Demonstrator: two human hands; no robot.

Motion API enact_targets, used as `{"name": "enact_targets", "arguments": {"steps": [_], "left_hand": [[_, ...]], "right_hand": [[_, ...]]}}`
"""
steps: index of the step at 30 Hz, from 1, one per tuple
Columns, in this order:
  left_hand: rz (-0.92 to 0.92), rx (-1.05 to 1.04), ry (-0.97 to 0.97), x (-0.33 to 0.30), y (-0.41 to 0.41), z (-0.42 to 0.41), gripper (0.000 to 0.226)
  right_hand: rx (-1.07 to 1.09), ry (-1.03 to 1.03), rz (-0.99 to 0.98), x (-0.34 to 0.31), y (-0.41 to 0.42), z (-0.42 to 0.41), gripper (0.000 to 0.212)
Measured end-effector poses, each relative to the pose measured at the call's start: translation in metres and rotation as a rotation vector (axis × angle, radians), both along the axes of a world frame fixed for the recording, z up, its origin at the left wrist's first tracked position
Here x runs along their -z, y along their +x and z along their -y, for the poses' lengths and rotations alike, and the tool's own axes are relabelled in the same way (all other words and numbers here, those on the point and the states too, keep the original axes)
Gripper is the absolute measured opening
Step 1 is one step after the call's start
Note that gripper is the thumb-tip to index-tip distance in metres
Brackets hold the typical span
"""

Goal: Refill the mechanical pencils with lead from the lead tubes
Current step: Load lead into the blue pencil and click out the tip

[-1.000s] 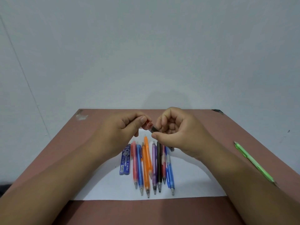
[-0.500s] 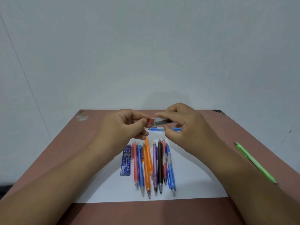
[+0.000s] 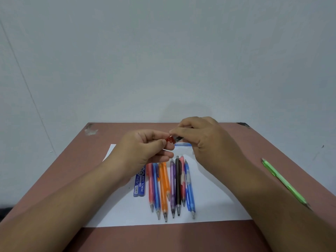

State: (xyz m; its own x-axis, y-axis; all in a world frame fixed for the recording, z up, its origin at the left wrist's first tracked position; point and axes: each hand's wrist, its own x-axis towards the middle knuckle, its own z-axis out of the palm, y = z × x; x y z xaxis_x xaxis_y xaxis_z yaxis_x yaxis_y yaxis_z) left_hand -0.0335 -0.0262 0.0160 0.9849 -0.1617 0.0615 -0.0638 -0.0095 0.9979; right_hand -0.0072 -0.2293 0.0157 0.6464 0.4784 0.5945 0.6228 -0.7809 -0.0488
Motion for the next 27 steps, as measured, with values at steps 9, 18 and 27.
{"name": "enact_targets", "arguments": {"steps": [9, 18, 27], "left_hand": [[-0.070, 0.029, -0.016, 0.002, 0.003, -0.001, 0.018], [-0.332, 0.094, -0.341, -0.006, 0.004, -0.004, 0.054], [-0.458, 0.218, -0.387, -0.009, 0.002, -0.007, 0.089]], "right_hand": [[-0.005, 0.031, 0.013, 0.000, -0.001, 0.001, 0.060], [0.002, 0.118, -0.004, -0.007, -0.003, 0.004, 0.091], [-0.008, 0.167, -0.081, -0.012, -0.011, 0.001, 0.109]]}}
